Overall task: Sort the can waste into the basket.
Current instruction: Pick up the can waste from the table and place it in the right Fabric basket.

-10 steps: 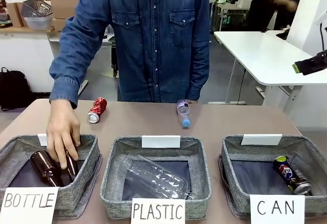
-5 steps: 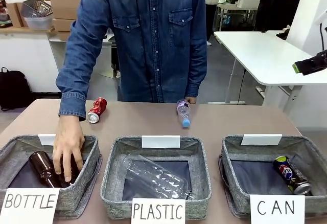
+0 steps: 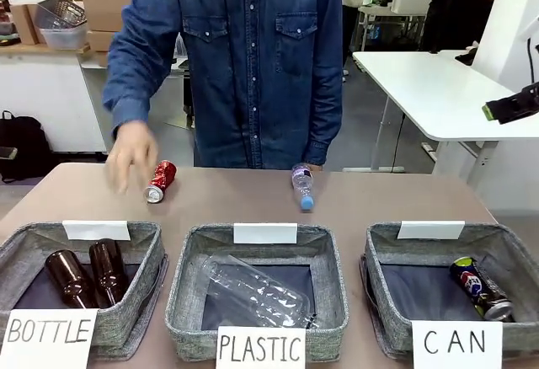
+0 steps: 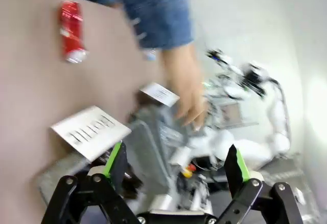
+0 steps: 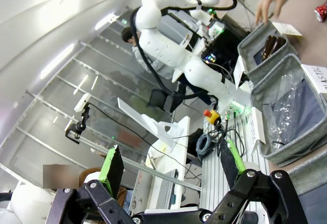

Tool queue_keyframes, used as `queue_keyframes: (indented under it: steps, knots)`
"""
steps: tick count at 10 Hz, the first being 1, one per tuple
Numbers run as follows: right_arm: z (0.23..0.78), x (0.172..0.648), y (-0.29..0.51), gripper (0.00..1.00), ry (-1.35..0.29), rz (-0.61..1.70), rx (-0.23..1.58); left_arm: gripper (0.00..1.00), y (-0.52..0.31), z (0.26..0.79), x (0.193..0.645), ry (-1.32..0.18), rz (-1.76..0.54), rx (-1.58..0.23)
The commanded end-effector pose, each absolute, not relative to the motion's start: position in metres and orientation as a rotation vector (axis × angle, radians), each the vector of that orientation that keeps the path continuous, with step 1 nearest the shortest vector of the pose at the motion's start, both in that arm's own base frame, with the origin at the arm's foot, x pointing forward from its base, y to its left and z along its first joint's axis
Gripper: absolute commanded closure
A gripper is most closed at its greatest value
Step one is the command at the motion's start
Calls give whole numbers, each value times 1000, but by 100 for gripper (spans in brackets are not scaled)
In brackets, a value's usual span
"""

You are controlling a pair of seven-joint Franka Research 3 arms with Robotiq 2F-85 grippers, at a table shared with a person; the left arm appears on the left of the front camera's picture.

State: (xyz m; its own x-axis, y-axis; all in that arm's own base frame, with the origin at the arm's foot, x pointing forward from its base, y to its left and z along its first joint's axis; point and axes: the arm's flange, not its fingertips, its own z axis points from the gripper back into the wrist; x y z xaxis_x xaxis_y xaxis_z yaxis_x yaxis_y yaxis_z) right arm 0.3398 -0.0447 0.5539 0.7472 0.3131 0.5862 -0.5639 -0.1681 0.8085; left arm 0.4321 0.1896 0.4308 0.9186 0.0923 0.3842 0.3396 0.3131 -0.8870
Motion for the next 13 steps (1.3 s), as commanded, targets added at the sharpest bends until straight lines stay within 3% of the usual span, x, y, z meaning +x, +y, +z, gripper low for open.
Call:
queue_keyframes:
  steps: [1, 6, 9, 13]
  knots:
    - [555, 340, -50, 0, -208, 811, 1546, 0, 141, 429, 430, -503, -166, -1024]
    - [555, 340, -50, 0, -208, 811, 1546, 0, 0, 416, 460, -830, -291, -549]
    - [555, 340, -50, 0, -208, 811, 1546, 0, -61, 396, 492, -730, -380, -426]
    - [555, 340, -50, 0, -208, 811, 1546, 0, -100, 382, 544, -400, -416, -410]
